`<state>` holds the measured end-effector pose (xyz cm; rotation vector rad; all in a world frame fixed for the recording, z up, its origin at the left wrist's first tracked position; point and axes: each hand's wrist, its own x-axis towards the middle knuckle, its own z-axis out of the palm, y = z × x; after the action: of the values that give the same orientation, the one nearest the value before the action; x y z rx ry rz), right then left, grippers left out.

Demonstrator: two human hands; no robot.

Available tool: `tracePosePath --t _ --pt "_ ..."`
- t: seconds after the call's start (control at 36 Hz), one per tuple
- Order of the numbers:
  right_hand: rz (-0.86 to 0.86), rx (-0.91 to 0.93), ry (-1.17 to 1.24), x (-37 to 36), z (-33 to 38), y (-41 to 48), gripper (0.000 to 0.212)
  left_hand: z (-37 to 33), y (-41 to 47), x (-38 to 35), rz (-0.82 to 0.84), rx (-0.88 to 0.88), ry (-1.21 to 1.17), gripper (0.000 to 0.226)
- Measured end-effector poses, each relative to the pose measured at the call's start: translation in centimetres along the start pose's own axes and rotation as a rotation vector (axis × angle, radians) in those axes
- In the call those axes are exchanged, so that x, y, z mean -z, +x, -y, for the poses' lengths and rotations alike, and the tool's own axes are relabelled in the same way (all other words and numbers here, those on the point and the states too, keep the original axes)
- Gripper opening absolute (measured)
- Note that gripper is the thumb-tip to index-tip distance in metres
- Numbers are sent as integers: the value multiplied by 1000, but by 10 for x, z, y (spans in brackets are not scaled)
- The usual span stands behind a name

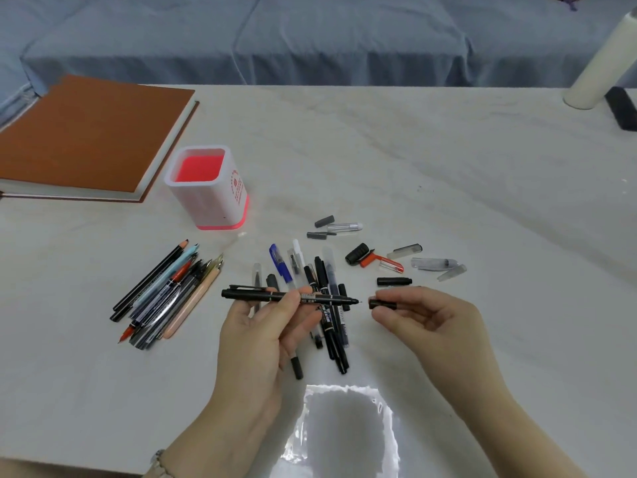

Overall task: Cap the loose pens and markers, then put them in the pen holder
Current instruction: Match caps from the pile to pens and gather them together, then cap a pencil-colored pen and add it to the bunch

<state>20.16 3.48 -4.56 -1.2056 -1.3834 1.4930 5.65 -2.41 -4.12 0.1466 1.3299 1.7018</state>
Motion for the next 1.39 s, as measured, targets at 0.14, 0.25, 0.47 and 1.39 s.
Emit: tracePosePath --t 0.14,0.25,0.47,1.39 --pt "21 0 18 -6 4 -1 28 -2 -2 -1 1 3 -2 11" --pt "33 -1 -11 -10 6 -2 30 -1 -6 -1 11 2 18 8" --pt "82 45 -132 -16 4 -5 35 0 -13 -1 33 -48 69 13" --pt "350 138 -866 -58 -32 24 35 -21 68 117 -128 -543 1774 5"
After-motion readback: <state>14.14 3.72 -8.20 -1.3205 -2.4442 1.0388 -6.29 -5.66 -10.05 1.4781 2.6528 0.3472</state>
